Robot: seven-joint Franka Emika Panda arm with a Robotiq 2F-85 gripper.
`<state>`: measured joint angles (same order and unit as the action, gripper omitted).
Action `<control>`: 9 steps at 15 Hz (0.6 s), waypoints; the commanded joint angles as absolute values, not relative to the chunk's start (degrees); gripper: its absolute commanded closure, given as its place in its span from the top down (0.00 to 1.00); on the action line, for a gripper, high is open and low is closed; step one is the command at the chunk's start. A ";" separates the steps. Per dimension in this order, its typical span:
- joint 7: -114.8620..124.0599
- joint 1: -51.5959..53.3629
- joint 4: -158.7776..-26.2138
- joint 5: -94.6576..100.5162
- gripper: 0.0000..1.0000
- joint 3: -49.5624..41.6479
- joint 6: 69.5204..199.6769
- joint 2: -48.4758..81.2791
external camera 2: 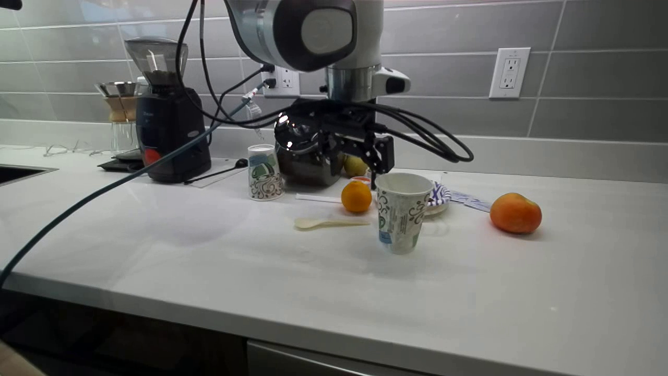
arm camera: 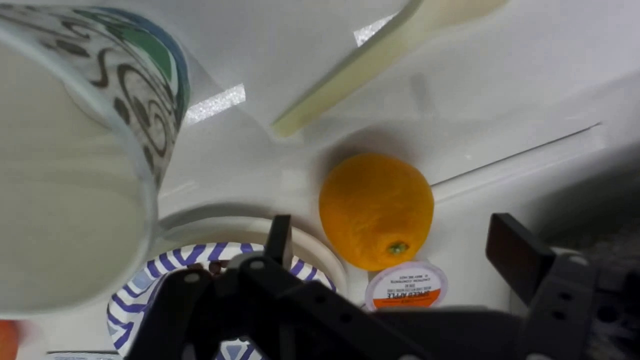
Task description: Put the orange in the bowl
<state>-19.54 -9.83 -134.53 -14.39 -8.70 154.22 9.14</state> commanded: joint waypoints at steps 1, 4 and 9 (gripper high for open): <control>-20.17 -11.45 -131.19 -14.85 1.00 -6.75 155.02 13.75; -18.84 -11.60 -129.93 -13.43 1.00 -6.25 155.32 15.93; -15.15 -11.11 -129.30 -12.24 0.57 -6.38 155.67 17.46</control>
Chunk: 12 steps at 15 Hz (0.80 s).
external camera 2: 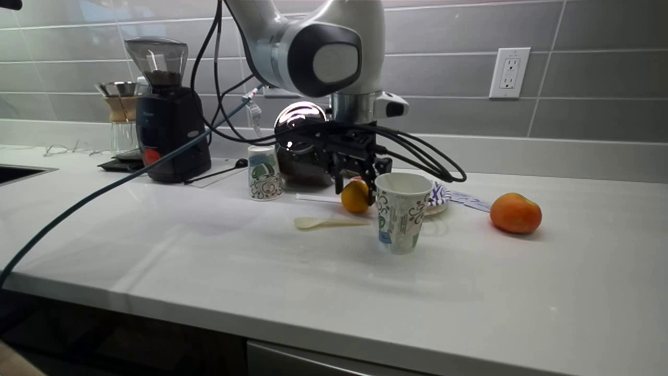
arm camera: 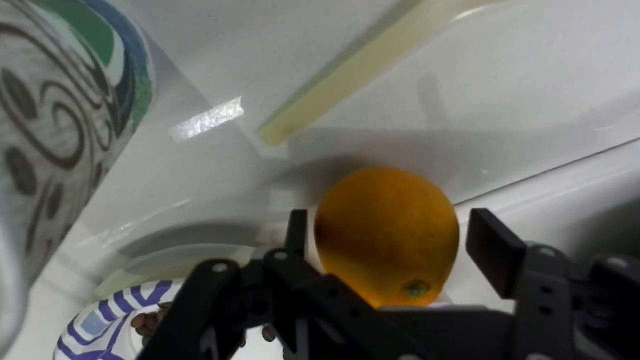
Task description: Put the orange in the bowl
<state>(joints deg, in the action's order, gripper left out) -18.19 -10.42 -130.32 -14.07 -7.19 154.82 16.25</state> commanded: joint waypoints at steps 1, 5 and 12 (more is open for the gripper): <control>-14.04 -10.81 -129.59 -11.85 0.51 -6.54 155.80 17.24; -8.07 -8.78 -132.72 -8.65 0.34 -7.18 156.49 12.98; 1.47 -6.01 -134.39 -0.11 0.30 -8.65 155.89 4.88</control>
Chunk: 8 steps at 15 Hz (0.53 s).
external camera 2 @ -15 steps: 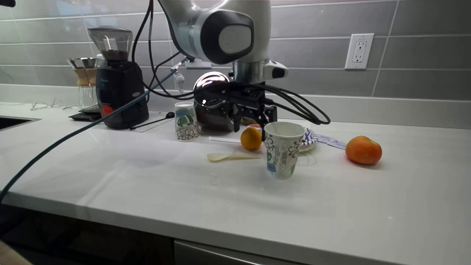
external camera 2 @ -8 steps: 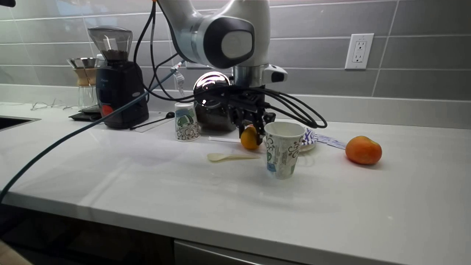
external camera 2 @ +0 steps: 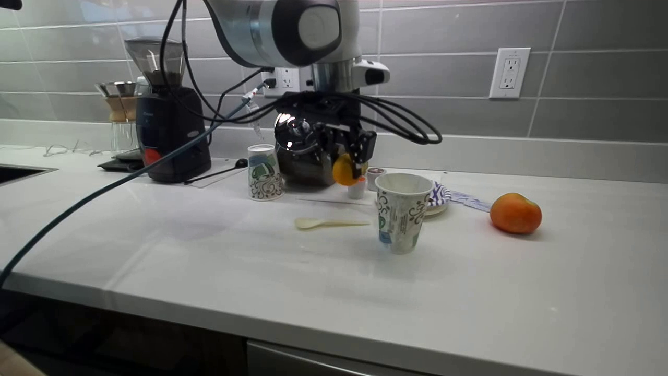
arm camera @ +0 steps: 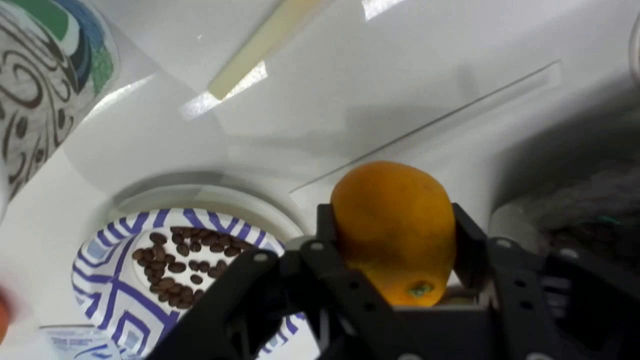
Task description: Put the orange in the bowl
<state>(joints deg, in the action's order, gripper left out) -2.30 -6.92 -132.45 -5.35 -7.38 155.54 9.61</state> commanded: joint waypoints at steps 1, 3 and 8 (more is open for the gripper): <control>0.91 -6.28 -133.72 1.48 0.30 -8.66 156.08 4.51; -0.06 -6.80 -132.29 4.83 0.30 -8.96 156.14 3.83; -4.03 -7.63 -130.34 2.91 0.55 -8.34 158.59 4.56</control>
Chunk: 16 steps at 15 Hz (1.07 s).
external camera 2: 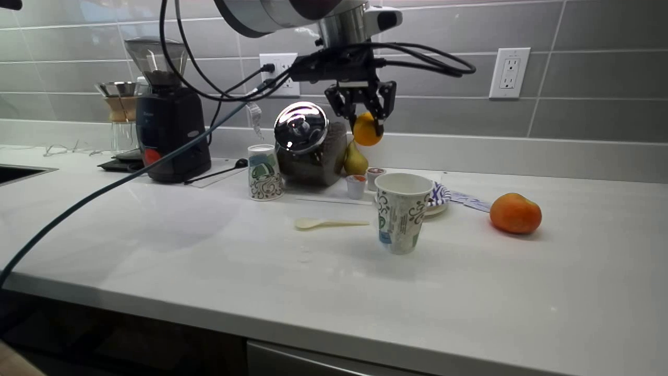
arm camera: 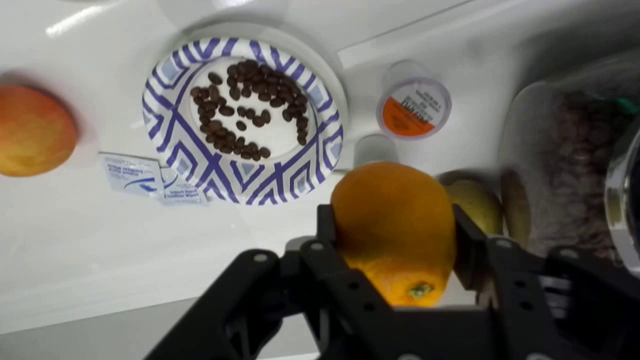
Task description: Put the orange in the bowl
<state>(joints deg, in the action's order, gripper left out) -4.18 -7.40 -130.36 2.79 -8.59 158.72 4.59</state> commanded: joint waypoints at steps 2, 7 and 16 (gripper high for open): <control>-4.75 -7.69 -129.95 2.93 0.55 -8.34 159.09 4.56; -6.39 -8.52 -125.66 4.33 0.30 -9.22 165.05 8.23; -25.62 -16.54 -108.14 -10.61 0.30 -1.86 163.28 21.52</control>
<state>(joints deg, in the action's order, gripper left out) -18.40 -12.48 -115.89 -5.39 -6.02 165.46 15.54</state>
